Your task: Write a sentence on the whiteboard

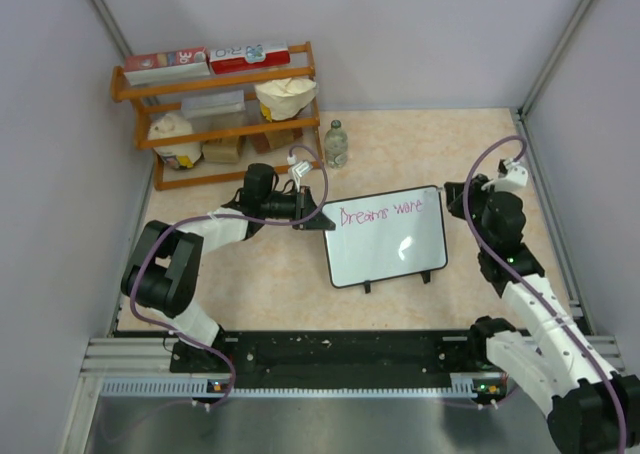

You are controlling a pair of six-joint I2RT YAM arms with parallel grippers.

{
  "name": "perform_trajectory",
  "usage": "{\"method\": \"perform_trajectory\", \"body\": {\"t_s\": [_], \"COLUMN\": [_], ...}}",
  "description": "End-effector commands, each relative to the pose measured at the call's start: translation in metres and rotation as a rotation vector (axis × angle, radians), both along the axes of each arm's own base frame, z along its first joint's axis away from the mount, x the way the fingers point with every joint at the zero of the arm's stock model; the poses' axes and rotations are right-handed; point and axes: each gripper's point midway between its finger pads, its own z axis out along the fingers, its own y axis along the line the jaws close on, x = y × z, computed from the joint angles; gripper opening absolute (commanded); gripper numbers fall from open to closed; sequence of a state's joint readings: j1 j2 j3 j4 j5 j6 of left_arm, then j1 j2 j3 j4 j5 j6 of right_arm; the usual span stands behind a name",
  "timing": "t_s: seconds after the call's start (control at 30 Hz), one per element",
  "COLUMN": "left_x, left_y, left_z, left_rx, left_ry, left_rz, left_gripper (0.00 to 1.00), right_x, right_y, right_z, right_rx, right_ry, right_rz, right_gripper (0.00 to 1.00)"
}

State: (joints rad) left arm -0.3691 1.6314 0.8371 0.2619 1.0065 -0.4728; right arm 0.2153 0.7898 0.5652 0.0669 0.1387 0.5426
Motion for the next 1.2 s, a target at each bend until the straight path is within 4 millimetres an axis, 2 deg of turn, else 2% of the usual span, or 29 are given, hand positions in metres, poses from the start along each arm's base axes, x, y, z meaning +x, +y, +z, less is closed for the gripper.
{"method": "perform_trajectory", "body": {"t_s": [0.0, 0.33, 0.8, 1.17], "left_x": [0.015, 0.015, 0.016, 0.016], "left_y": [0.002, 0.002, 0.002, 0.002], "left_z": [0.006, 0.006, 0.004, 0.004], "left_rx": [0.035, 0.036, 0.038, 0.039], "left_ry": [-0.096, -0.096, -0.092, -0.092], "left_rz": [0.052, 0.051, 0.052, 0.054], "left_gripper": [0.0, 0.0, 0.0, 0.0], "right_x": [0.012, 0.01, -0.006, -0.021], "right_y": [-0.005, -0.007, -0.003, -0.001], "right_z": [0.023, -0.001, -0.039, -0.056], "right_rx": [0.007, -0.004, -0.018, -0.027], "right_ry": [-0.06, -0.007, 0.079, 0.119], "right_rz": [-0.025, -0.016, 0.025, 0.055], "right_gripper": [0.0, 0.0, 0.0, 0.0]}}
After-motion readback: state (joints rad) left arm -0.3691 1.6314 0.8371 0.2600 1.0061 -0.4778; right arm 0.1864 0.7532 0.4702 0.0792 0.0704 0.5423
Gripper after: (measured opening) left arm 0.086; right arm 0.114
